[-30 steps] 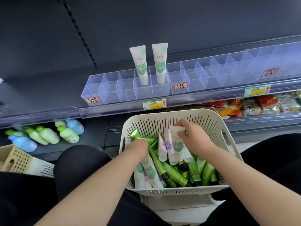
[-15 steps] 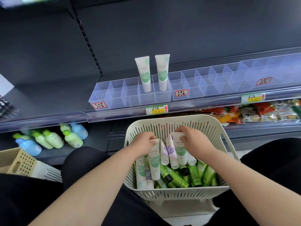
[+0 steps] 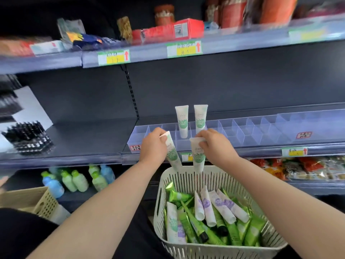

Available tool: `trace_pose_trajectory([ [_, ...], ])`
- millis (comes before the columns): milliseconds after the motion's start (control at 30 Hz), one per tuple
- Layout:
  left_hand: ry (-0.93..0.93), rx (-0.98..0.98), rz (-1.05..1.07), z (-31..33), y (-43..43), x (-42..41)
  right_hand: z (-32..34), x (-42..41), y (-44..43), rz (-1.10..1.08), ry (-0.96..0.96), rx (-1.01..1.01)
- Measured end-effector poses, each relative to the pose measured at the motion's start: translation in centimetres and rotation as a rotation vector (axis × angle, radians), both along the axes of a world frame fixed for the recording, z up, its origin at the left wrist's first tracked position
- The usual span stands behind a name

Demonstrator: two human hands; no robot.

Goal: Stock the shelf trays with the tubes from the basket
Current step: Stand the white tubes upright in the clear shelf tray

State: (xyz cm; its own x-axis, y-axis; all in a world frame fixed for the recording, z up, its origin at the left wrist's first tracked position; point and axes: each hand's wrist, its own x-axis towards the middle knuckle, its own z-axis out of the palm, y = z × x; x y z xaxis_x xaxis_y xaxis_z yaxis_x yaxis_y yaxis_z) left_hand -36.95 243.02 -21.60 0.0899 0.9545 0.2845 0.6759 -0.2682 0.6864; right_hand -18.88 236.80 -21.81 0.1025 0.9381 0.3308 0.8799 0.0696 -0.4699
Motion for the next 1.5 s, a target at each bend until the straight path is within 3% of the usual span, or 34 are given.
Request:
trace_pose_trajectory([
  [333, -0.183, 0.125, 0.154, 5.6, 5.4, -3.8, 6.0, -3.6, 9.4, -0.013, -0.094, 0.204],
  [533, -0.200, 0.125, 0.183, 6.7, 9.6, -4.7, 6.5, -4.8, 15.6, -0.045, -0.193, 0.182],
  [1000, -0.124, 0.101, 0.125, 5.0, 15.4, -4.9, 3.5, -5.3, 21.7, -0.029, -0.355, -0.035],
  [1500, 0.131, -0.015, 0.020, 4.3, 18.3, -2.6, 2.6, -3.5, 19.9, 0.068, -0.572, 0.164],
])
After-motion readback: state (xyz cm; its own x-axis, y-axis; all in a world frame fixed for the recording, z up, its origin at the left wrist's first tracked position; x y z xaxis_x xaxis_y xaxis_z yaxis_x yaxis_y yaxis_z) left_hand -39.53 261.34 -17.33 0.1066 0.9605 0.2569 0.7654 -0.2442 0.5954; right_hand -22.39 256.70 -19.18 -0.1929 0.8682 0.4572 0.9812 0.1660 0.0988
